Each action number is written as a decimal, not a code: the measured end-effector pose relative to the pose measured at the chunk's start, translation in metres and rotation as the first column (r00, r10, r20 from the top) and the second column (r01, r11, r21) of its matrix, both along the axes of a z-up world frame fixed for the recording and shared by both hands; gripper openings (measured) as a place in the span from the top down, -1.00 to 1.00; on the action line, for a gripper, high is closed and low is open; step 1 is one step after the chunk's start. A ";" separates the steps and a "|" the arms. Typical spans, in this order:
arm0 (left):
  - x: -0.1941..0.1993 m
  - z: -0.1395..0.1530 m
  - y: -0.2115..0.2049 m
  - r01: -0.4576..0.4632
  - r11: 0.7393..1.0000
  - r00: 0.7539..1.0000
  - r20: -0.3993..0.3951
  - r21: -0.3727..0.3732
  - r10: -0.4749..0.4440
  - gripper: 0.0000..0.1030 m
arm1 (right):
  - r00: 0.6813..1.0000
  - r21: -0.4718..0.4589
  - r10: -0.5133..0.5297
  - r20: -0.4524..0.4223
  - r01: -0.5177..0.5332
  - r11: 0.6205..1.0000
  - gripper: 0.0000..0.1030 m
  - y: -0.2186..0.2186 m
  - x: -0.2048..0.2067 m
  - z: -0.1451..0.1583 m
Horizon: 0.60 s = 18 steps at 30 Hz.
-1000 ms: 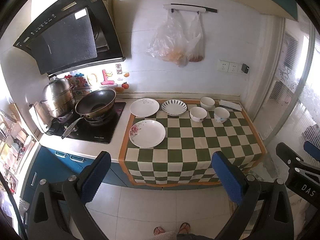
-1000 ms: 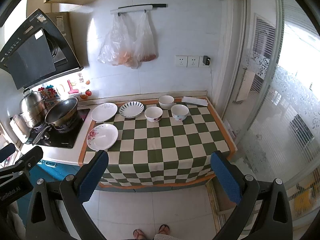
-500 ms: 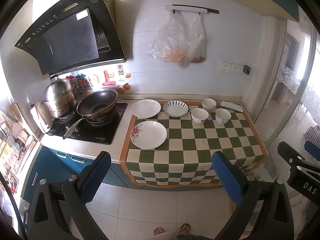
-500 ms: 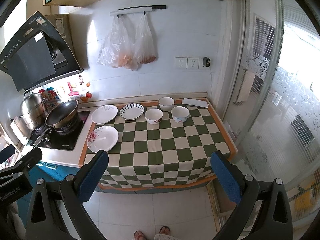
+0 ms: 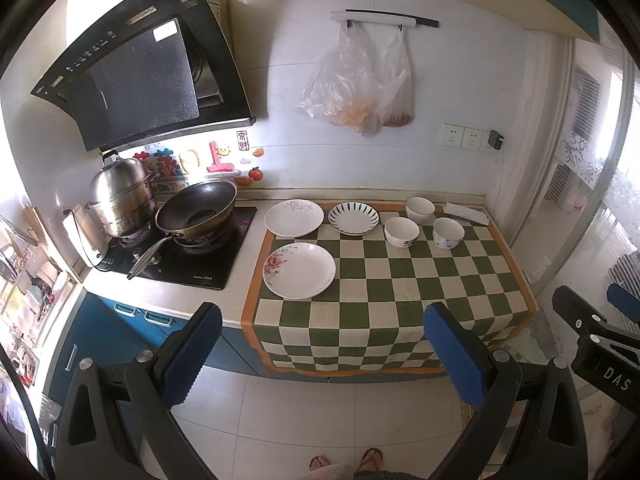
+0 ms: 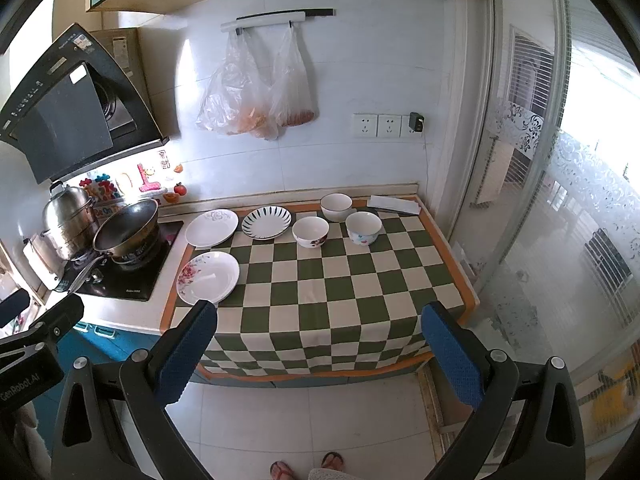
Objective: Organize plates and bowls
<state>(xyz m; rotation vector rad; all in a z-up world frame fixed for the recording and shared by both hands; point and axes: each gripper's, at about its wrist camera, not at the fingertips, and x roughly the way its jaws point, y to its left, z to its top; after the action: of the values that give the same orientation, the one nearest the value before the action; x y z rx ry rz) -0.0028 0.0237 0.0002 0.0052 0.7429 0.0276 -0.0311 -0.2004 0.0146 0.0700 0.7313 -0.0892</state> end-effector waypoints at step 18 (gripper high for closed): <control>0.022 -0.012 0.003 -0.025 1.000 1.000 -0.003 -0.008 0.025 -1.00 | 0.999 0.063 0.036 -0.019 -0.035 0.997 -1.00 -0.010 0.022 -0.023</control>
<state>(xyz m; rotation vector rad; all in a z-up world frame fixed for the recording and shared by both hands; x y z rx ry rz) 0.0192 0.0264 -0.0117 -0.0114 0.7461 0.0481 -0.0093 -0.2101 -0.0080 0.1160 0.7557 -0.0329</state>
